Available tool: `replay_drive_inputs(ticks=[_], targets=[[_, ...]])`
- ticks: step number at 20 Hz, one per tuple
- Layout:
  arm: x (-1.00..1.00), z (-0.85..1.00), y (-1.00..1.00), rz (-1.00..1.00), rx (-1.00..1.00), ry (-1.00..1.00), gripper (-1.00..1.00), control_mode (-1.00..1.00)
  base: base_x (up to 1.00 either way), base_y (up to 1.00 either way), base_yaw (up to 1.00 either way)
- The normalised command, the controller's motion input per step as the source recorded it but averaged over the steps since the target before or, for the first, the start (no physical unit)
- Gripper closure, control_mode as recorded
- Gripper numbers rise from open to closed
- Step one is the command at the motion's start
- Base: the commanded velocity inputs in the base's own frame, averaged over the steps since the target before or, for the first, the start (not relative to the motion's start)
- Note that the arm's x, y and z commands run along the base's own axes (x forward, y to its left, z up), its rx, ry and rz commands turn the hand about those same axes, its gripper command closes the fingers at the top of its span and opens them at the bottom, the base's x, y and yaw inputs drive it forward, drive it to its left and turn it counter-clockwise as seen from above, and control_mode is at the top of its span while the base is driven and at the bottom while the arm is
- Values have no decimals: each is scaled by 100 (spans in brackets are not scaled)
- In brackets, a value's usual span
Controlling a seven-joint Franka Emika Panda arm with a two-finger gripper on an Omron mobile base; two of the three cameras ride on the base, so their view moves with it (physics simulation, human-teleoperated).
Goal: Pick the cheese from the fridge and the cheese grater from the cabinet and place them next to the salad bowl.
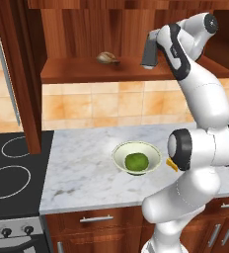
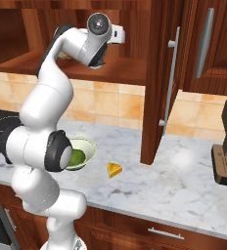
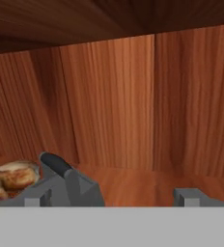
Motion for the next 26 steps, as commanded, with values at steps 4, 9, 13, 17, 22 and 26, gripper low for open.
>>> replay_drive_inputs(ticks=[4, 9, 13, 17, 22, 26], targets=[[26, 0, 0, -3, 0, 0, -100, -100, 0, 0, 0], [36, 0, 4, -4, 0, 0, -100, -100, 0, 0, 0], [8, 0, 19, 0, -2, 0, -100, -100, 0, 0, 0], [0, 0, 23, 0, -2, 0, -100, -100, 0, 0, 0], [0, -2, 13, 1, -2, 0, -100, -100, 0, 0, 0], [0, -3, 0, 1, 0, 0, -100, -100, 0, 0, 0]])
